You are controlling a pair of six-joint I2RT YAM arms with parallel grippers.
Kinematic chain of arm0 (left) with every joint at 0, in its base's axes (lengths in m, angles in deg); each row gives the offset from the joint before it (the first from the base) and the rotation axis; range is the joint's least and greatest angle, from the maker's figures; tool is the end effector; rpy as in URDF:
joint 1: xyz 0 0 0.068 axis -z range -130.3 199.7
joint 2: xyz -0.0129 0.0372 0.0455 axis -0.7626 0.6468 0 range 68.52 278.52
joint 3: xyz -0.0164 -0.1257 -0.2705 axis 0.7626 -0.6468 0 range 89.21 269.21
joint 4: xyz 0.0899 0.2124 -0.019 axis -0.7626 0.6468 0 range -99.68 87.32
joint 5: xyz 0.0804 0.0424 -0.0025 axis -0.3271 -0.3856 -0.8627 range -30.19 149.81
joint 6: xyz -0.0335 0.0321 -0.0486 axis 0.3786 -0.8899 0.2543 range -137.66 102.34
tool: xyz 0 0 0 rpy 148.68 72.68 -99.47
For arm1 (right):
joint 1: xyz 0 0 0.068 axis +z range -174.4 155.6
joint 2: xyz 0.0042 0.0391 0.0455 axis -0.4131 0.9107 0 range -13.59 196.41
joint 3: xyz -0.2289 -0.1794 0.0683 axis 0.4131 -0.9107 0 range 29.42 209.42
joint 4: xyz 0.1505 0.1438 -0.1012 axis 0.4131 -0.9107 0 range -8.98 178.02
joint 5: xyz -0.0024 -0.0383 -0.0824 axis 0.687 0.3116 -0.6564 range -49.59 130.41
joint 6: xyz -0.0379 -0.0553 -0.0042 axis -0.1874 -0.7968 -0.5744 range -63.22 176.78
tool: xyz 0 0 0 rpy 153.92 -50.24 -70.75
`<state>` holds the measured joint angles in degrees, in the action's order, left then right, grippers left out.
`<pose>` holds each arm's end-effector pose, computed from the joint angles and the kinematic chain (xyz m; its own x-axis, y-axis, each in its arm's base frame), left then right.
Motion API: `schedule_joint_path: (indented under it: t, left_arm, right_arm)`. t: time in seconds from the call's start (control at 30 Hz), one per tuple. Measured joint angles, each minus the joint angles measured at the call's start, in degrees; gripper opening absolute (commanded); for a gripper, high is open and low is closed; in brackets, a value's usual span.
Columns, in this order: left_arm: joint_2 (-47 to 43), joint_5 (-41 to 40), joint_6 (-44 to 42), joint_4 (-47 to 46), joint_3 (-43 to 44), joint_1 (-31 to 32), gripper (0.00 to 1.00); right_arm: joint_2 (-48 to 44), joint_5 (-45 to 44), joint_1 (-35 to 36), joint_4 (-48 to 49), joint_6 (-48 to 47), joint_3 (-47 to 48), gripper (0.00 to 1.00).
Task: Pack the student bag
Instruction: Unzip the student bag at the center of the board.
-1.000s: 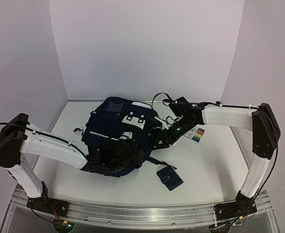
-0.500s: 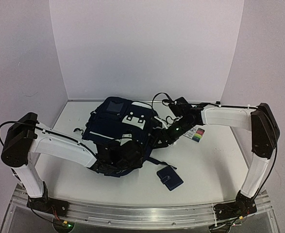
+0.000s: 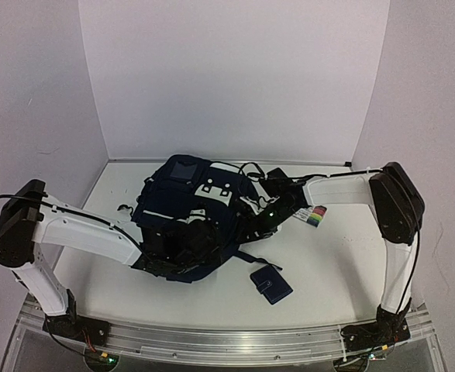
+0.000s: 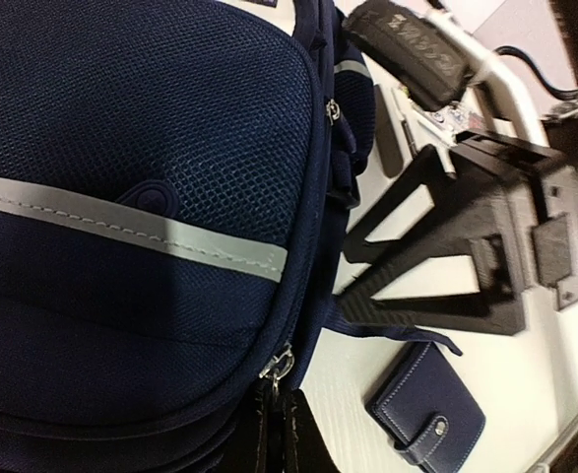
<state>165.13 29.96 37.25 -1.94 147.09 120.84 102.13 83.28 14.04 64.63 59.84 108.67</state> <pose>0.1351 -0.3131 0.2286 -0.7157 -0.1003 -0.6912 0.2164 0.9091 -0.3560 0.2982 0.2832 0.1993 -0.7151 -0.5175 -0.4700 -0.6860 0.3899 0.6144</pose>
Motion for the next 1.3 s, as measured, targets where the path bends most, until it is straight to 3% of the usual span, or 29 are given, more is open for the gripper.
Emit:
schedule_joint_path:
  t: [0.23,0.47,0.9,1.1,1.3]
  left_arm:
    - [-3.65,1.14,1.13,2.08,-1.41,-0.28,0.00]
    - [-6.77,1.74,4.57,7.73,-2.92,-0.23,0.00]
    - [-17.47,0.90,7.57,15.11,-8.60,-0.28,0.00]
    - [-15.38,2.81,1.06,13.63,-8.42,-0.28,0.00]
    - [-10.68,4.59,-2.36,9.86,-7.95,-0.31,0.00]
  right_arm:
    - [3.98,-2.30,-0.07,1.12,2.19,3.97,0.60]
    - [7.52,-4.40,-2.21,1.94,2.70,6.46,0.55]
    - [7.90,-4.70,-5.22,2.42,3.02,7.82,0.54]
    - [1.57,-2.85,-4.28,2.31,3.38,5.07,0.59]
    - [-5.30,3.06,0.93,4.46,6.44,4.81,0.68]
